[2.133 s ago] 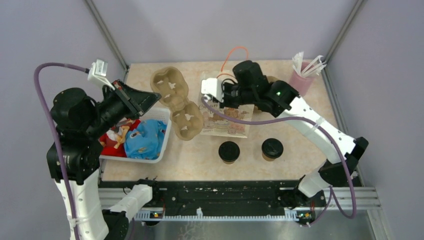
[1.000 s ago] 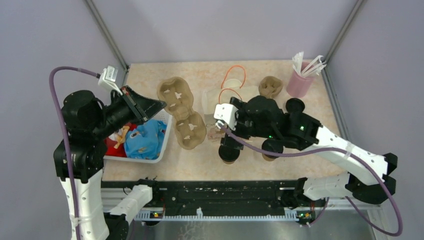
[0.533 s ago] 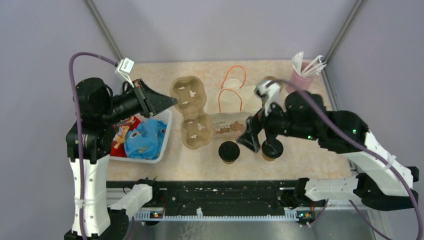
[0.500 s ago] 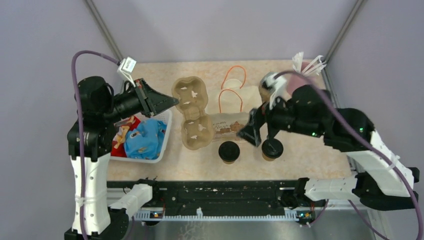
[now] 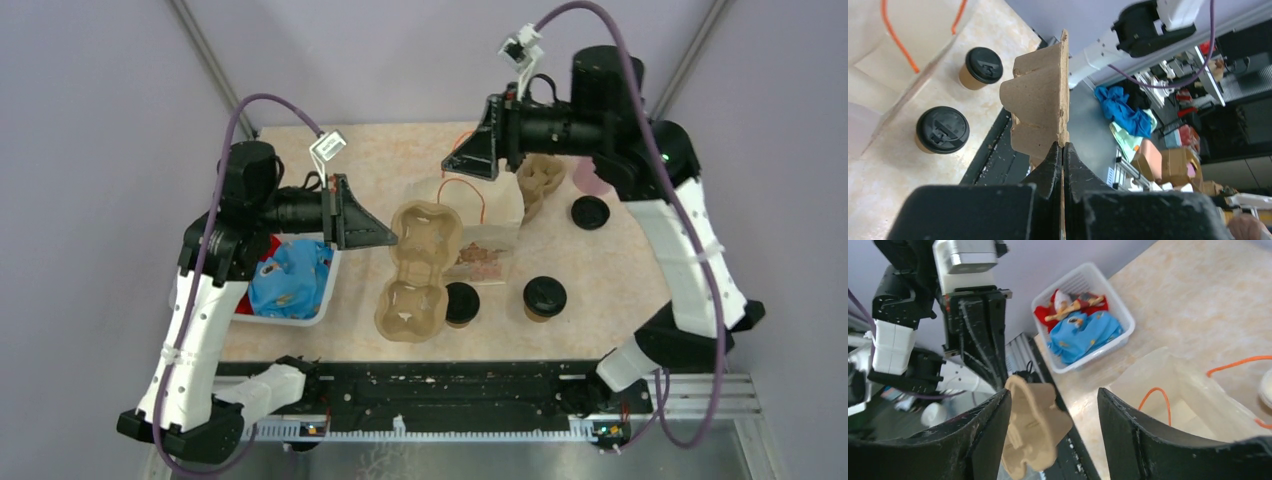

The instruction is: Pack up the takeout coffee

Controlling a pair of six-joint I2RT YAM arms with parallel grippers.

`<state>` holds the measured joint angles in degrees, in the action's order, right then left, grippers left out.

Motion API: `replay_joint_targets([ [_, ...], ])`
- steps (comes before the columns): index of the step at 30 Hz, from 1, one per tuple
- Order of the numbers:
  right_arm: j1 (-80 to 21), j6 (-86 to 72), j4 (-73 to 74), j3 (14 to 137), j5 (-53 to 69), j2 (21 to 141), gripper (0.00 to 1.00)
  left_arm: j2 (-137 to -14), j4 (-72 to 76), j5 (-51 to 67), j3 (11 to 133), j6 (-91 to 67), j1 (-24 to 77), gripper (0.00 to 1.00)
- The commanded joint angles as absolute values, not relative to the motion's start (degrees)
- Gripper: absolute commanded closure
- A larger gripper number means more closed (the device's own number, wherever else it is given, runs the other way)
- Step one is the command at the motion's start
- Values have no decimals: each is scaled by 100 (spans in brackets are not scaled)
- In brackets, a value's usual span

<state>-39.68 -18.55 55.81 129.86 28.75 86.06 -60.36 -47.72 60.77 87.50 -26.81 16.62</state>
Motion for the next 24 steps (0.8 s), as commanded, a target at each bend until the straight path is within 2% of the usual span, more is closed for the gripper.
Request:
replay_joint_targets([
  [1,-3656,-2031,5264,12908,5002,8946,37,-6137,-4627,6331,8748,-2391,2011,100],
  [4,-3642,-2252,4854,12118,5451,8683,36,-6245,-4581,6416,8759,-2434,2147,100],
  [12,-3590,-3032,3554,10335,6270,7930,52,-6315,-4629,6366,8666,-2383,2342,100],
  [19,-3586,-3366,3160,9849,6476,7771,69,-6332,-4640,6347,8689,-2372,2404,100],
  [24,-3583,-3277,3276,9839,6466,7853,69,-6330,-4649,6352,8747,-2373,2430,100],
])
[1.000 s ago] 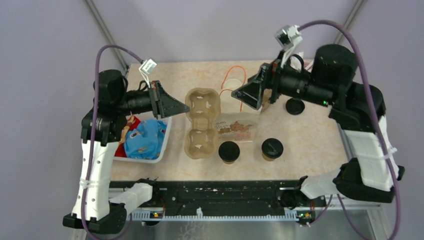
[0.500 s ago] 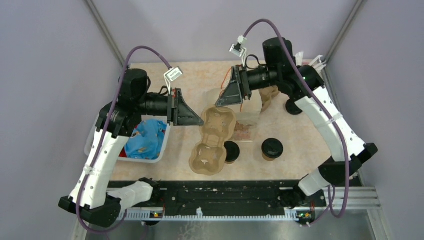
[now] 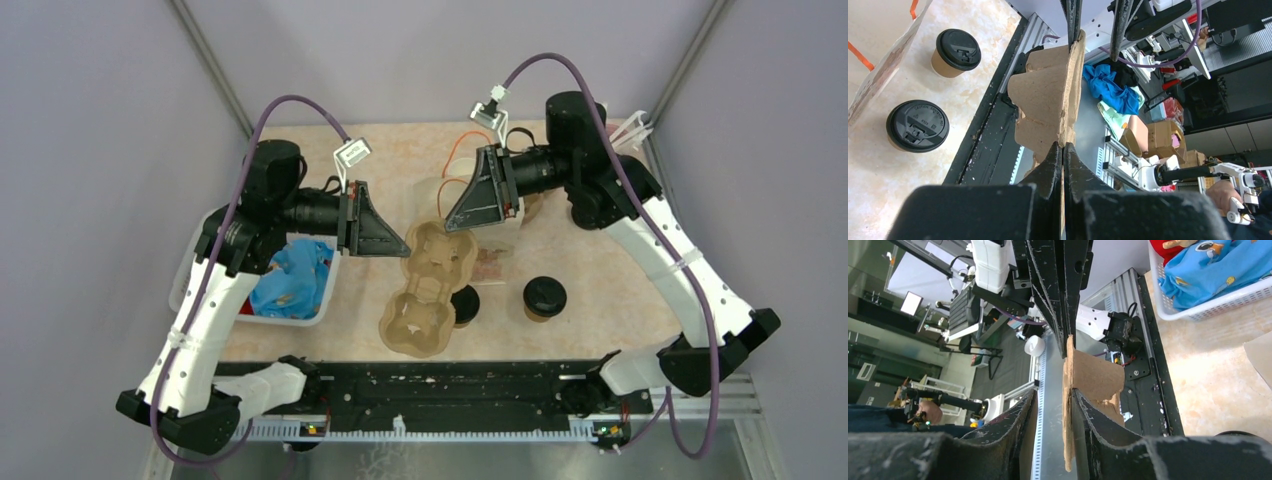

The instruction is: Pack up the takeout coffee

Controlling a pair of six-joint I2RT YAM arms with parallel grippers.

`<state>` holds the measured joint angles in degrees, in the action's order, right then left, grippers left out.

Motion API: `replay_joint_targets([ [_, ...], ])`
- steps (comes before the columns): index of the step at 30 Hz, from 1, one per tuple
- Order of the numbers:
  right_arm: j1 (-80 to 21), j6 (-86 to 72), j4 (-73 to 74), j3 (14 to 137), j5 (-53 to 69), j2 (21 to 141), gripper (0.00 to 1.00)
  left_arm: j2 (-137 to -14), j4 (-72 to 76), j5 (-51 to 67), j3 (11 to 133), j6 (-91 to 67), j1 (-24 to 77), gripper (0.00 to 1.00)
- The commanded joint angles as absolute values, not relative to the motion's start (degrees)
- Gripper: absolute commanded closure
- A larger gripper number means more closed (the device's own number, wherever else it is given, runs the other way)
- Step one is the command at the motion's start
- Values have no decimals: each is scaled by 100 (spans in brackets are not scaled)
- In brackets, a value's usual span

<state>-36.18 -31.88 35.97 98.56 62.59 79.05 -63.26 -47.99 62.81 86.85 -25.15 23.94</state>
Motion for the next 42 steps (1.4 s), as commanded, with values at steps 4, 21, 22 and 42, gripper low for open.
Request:
replay_joint_targets([
  [4,-3580,-3276,3289,9804,6409,7902,72,-6325,-4645,6372,8767,-2377,2438,100],
  [21,-3583,-2710,4132,9873,6263,8046,79,-6348,-4666,6370,8785,-2373,2461,100],
  [22,-3583,-2669,4189,9907,6260,8057,81,-6348,-4667,6372,8787,-2373,2461,100],
  [42,-3553,-3387,6475,11551,229,6066,100,-6871,-3834,3077,9684,-3527,2461,1],
])
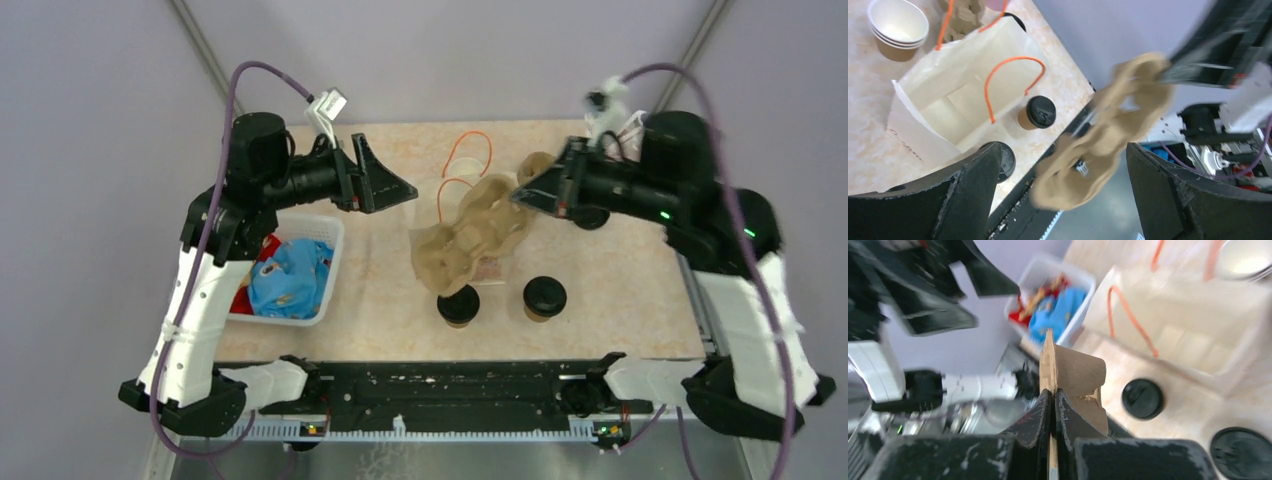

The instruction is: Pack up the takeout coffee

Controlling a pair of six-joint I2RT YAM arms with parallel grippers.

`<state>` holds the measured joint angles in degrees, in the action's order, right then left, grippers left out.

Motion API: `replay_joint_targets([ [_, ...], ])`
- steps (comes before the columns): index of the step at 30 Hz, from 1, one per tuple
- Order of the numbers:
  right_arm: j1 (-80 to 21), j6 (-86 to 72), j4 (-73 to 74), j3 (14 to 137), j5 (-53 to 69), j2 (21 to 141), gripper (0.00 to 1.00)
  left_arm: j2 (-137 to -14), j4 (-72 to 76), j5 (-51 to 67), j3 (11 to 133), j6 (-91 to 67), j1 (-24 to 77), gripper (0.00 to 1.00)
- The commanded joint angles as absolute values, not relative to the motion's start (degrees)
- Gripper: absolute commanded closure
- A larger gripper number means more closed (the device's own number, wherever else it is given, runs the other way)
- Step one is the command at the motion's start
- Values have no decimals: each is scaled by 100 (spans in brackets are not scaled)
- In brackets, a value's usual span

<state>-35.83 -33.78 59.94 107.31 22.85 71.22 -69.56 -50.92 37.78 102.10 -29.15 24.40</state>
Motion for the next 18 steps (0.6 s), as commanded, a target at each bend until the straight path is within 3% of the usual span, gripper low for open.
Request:
replay_joint_targets([
  [1,-3550,-3282,6543,11680,-113,5921,100,-6931,-3497,3189,9519,-3676,2461,1],
  [11,-3548,-3453,7091,12112,-3223,5423,100,-8065,-1617,3783,9135,-4079,2465,1],
  [18,-3547,-4084,7108,11964,-3412,5857,100,-8655,-1584,4369,9227,-3906,2536,6],
])
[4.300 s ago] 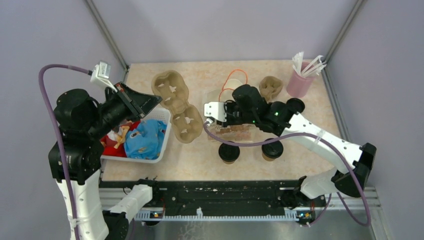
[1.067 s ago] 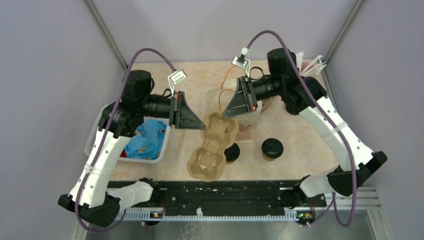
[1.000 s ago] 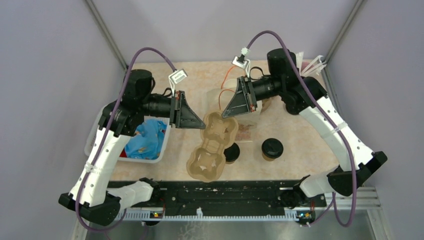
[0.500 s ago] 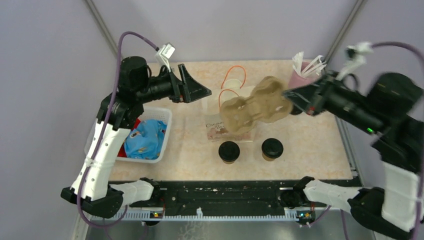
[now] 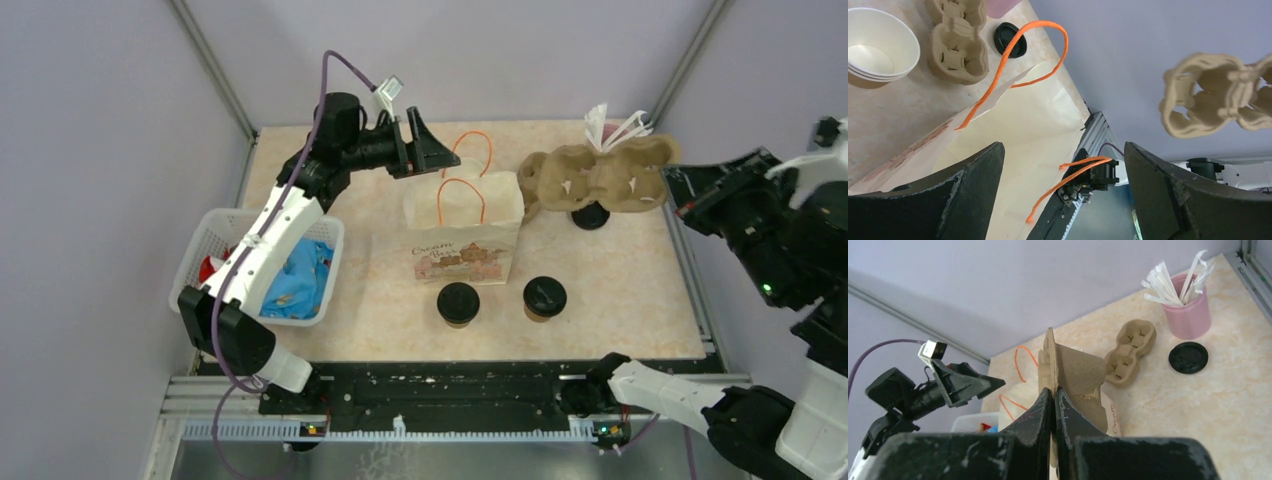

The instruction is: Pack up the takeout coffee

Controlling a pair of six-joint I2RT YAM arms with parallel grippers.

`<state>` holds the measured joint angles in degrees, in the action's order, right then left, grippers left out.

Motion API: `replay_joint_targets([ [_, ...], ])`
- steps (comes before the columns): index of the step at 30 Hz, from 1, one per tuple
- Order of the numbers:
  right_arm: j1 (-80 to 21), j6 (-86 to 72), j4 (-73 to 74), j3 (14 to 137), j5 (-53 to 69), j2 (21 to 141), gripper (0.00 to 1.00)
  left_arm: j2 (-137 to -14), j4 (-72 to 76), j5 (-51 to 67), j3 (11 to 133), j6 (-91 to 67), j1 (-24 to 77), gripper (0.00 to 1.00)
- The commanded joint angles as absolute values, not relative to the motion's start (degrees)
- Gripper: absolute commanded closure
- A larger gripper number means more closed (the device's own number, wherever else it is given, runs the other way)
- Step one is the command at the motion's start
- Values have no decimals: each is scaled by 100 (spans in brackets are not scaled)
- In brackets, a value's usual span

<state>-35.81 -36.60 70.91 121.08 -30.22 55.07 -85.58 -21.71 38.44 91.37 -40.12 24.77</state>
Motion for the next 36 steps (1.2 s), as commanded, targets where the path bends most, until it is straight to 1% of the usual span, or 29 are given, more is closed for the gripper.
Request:
replay_joint_targets([
  [1,-3552,-4153,7037,11900,-3321,5899,100,-8693,-1567,4503,9205,-3949,2565,9],
  [3,-3547,-4258,6900,11800,-3098,5992,100,-8678,-1539,4642,9102,-3918,2683,16],
  [5,-3551,-4366,6838,11763,-2954,6107,100,-8493,-1690,4499,8965,-3807,2829,26],
  [11,-3547,-4403,6487,11681,-2558,6334,100,-7841,-1669,4243,8272,-3811,3089,42],
  [17,-3547,-4440,6276,11574,-2024,6652,100,-7324,-1344,4006,7828,-3678,3384,44],
  [24,-3555,-4771,5917,11109,-1349,6851,100,-7114,-1300,3852,7390,-3622,3577,45],
  [33,-3675,-4945,4701,9937,-1187,6820,100,-6965,-1283,3588,6913,-3664,3690,52],
  [36,-3831,-4917,4424,9664,-1516,6843,100,-6912,-1279,3532,6838,-3658,3711,53],
])
